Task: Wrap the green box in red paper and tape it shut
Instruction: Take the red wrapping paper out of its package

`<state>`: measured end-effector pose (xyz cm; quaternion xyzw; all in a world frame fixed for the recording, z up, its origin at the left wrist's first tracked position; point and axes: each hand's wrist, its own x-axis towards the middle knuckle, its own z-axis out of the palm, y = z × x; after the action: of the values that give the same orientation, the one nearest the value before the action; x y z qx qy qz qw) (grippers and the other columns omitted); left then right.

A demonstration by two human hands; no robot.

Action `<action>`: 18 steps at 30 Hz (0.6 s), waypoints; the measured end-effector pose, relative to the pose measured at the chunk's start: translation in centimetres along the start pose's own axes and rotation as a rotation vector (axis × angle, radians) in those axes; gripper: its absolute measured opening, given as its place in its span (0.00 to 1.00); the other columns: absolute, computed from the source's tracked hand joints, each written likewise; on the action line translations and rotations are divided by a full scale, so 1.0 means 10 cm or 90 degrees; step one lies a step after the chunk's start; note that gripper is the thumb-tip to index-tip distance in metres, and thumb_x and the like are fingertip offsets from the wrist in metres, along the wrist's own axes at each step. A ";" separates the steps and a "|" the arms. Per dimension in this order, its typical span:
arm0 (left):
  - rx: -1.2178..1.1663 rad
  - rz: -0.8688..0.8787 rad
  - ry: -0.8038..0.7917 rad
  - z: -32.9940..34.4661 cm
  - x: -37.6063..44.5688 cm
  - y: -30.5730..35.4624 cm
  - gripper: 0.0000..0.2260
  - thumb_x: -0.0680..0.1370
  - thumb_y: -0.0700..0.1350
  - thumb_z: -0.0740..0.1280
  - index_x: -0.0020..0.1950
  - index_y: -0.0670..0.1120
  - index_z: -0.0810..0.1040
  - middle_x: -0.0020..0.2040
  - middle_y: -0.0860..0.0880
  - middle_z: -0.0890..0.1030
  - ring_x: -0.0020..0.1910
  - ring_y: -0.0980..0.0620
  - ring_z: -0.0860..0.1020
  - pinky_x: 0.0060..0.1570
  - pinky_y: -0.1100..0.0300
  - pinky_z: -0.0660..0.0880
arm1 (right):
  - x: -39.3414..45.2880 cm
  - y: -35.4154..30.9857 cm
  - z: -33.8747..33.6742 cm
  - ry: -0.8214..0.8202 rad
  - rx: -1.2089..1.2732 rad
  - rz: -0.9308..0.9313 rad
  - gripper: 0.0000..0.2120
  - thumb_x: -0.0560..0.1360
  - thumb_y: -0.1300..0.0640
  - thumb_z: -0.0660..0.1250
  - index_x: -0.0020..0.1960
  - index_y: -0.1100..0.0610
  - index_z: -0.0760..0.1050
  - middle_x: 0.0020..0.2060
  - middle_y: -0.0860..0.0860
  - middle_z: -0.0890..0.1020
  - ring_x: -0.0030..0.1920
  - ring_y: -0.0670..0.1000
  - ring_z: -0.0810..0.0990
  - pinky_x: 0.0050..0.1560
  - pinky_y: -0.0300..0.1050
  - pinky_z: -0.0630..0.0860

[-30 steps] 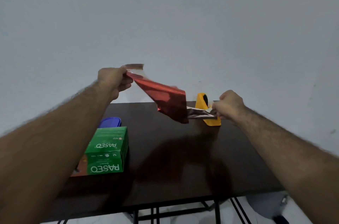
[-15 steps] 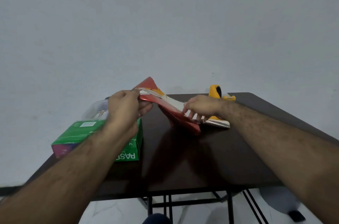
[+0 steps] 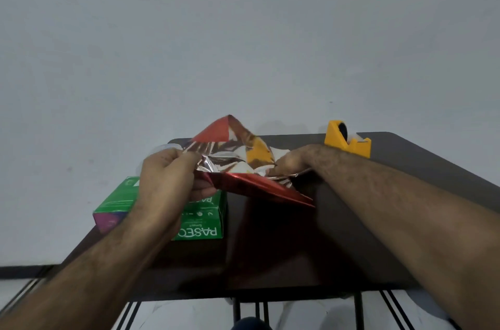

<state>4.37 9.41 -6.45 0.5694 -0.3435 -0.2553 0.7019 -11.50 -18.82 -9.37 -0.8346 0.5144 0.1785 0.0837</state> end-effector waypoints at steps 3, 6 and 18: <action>-0.006 -0.038 -0.028 0.03 -0.04 -0.11 0.07 0.83 0.37 0.65 0.48 0.35 0.79 0.35 0.39 0.85 0.29 0.45 0.84 0.34 0.52 0.85 | 0.05 -0.01 0.01 0.150 -0.101 0.064 0.41 0.76 0.22 0.53 0.80 0.45 0.68 0.79 0.50 0.69 0.79 0.60 0.66 0.76 0.69 0.57; -0.043 -0.079 -0.049 0.12 -0.08 -0.17 0.09 0.85 0.37 0.63 0.49 0.35 0.79 0.34 0.40 0.84 0.29 0.46 0.83 0.33 0.53 0.85 | 0.01 -0.04 0.01 0.344 -0.108 0.078 0.28 0.83 0.35 0.60 0.77 0.48 0.68 0.75 0.54 0.70 0.74 0.61 0.67 0.70 0.62 0.68; -0.548 -0.251 0.053 0.80 -0.15 -0.25 0.12 0.88 0.35 0.53 0.57 0.35 0.76 0.44 0.39 0.83 0.42 0.48 0.85 0.53 0.54 0.84 | -0.60 0.18 -0.42 0.223 0.500 -0.247 0.23 0.85 0.42 0.62 0.46 0.56 0.86 0.34 0.50 0.84 0.34 0.50 0.79 0.36 0.44 0.71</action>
<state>-2.71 5.02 -8.23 0.2908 -0.0636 -0.4800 0.8252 -14.62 -15.96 -3.12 -0.8382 0.3836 -0.1919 0.3368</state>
